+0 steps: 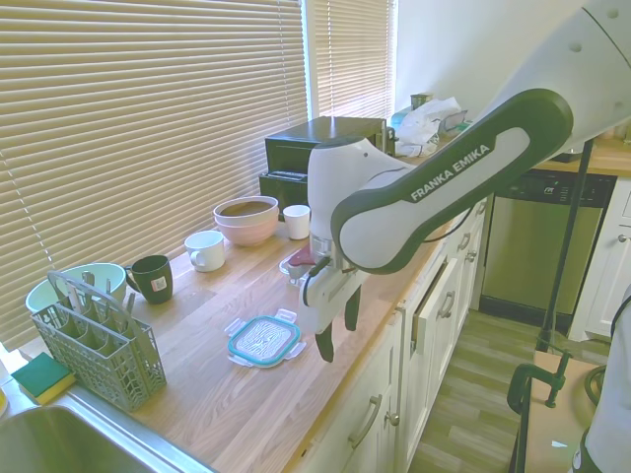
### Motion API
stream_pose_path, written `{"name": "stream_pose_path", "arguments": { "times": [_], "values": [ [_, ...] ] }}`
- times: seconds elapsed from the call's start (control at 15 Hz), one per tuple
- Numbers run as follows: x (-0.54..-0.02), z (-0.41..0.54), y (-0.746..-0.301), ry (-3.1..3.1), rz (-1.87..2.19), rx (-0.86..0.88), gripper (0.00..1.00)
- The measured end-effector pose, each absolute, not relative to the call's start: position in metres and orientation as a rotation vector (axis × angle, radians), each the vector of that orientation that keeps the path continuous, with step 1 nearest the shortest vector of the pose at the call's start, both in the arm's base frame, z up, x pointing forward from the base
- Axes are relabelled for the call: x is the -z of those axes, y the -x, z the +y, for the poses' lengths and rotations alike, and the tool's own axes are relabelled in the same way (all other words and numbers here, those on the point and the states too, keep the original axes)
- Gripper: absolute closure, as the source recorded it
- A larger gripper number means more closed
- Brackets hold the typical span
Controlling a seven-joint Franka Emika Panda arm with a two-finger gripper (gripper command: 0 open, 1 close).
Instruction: Cover the lid of the food container
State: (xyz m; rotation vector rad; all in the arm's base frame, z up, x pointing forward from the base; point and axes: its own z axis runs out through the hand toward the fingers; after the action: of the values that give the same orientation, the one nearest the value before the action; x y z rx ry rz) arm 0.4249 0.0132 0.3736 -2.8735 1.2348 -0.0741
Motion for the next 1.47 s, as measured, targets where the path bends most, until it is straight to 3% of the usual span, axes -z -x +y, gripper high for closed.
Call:
{"name": "stream_pose_path", "arguments": {
  "times": [0.4, 1.47],
  "values": [
    [-0.381, 0.034, -0.437, 2.902, 1.267, 0.082, 0.00],
    [-0.375, 0.120, -0.553, 3.032, 1.381, 0.214, 0.00]
  ]
}}
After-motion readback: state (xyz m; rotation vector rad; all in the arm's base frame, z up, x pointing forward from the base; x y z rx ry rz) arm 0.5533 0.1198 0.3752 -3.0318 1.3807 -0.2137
